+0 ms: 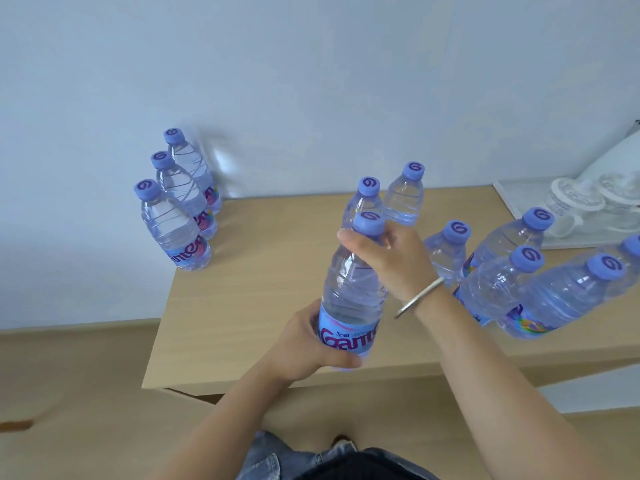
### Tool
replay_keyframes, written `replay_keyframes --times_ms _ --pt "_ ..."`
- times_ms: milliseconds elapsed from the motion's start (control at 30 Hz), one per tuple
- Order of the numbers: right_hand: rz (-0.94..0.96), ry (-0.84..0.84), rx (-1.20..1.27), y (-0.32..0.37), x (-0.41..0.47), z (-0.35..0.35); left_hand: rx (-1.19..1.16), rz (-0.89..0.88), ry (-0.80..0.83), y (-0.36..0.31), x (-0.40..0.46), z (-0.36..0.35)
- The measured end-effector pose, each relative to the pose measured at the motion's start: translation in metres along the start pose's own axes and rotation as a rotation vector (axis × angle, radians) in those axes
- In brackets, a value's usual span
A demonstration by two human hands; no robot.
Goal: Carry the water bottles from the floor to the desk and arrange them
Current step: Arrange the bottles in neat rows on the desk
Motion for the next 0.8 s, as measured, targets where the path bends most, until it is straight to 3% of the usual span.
replay_keyframes --times_ms 167,300,467,633,800 --pt "0.0 0.538 0.291 0.012 0.005 -0.027 -0.12 -0.025 0.168 -0.026 -0.021 0.004" --pt "-0.092 0.742 0.439 0.01 0.002 -0.049 -0.142 -0.003 0.212 -0.034 -0.028 0.007" --pt "-0.016 0.567 0.404 0.014 0.008 -0.052 -0.118 0.011 0.199 -0.041 -0.029 0.011" --pt "0.074 0.346 0.275 0.02 0.013 -0.046 0.112 -0.09 -0.136 -0.044 -0.025 0.039" --pt "0.083 0.265 0.28 0.023 0.012 -0.052 0.219 -0.123 -0.291 -0.044 -0.027 0.045"
Point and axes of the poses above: each hand's wrist, its own x-axis towards the middle knuckle, its own z-axis out of the back of the hand, y = z × x, the point moved 7 cm from there along x, towards the middle knuckle, and after that the axes turned 6 degrees about -z, right-handed, at the moved point
